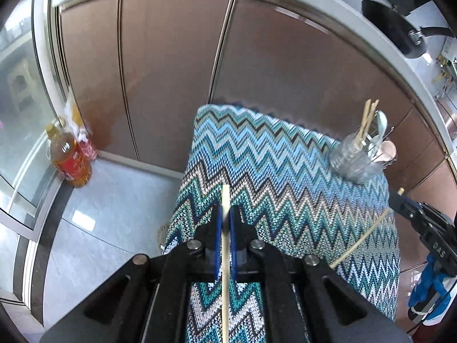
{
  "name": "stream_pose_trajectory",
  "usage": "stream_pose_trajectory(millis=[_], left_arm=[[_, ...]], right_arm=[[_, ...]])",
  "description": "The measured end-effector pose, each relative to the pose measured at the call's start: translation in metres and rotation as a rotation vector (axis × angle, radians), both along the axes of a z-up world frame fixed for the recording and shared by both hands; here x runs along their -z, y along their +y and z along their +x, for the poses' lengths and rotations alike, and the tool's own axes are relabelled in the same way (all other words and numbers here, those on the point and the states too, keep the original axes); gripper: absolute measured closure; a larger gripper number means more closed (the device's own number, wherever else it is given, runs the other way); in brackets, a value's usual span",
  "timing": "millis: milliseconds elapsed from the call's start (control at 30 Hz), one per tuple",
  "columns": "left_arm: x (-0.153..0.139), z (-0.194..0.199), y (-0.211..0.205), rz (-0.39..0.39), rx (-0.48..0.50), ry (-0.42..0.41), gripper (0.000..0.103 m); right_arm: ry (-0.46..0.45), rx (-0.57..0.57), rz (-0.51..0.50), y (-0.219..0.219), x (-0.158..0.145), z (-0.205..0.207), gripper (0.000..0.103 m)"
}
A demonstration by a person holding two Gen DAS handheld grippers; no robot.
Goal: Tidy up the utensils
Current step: 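Carry both chopsticks in the left and right grippers to the glass holder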
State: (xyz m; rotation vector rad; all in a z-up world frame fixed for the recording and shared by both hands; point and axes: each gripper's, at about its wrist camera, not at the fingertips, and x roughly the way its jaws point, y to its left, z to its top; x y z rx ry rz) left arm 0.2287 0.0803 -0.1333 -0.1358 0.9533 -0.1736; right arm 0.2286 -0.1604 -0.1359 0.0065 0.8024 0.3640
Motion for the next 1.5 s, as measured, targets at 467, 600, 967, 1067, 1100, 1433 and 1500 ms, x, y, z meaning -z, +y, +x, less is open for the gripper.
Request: stream_pose_trajectory(millis=[467,600,967,1067,1100,1433,1500], left_arm=[[-0.083,-0.067,-0.018,0.017,0.029,-0.256,0.098],[-0.1,-0.088,-0.024,0.014,0.047,-0.311,0.098],[-0.137,-0.124,-0.023,-0.053,0.055,-0.404,0.098],[-0.145,-0.128,-0.025,-0.074,0.056,-0.423,0.098],[-0.147,-0.13,-0.025,-0.08,0.056,-0.43,0.098],[-0.163,-0.127,-0.049,-0.13,0.051,-0.525,0.098],[-0.162,-0.122,-0.057,-0.13,0.052,-0.537,0.098]], right_arm=[[-0.206,0.013,0.025,-0.034,-0.072,-0.095,0.098],[-0.247,0.04,0.036,-0.052,-0.084,-0.121,0.098],[-0.345,0.13,0.037,-0.1,-0.109,-0.171,0.098],[-0.368,0.143,0.042,-0.108,-0.115,-0.179,0.098],[-0.375,0.145,0.046,-0.11,-0.117,-0.182,0.098],[-0.422,0.131,0.071,-0.116,-0.124,-0.182,0.098],[-0.423,0.131,0.073,-0.118,-0.122,-0.178,0.098]])
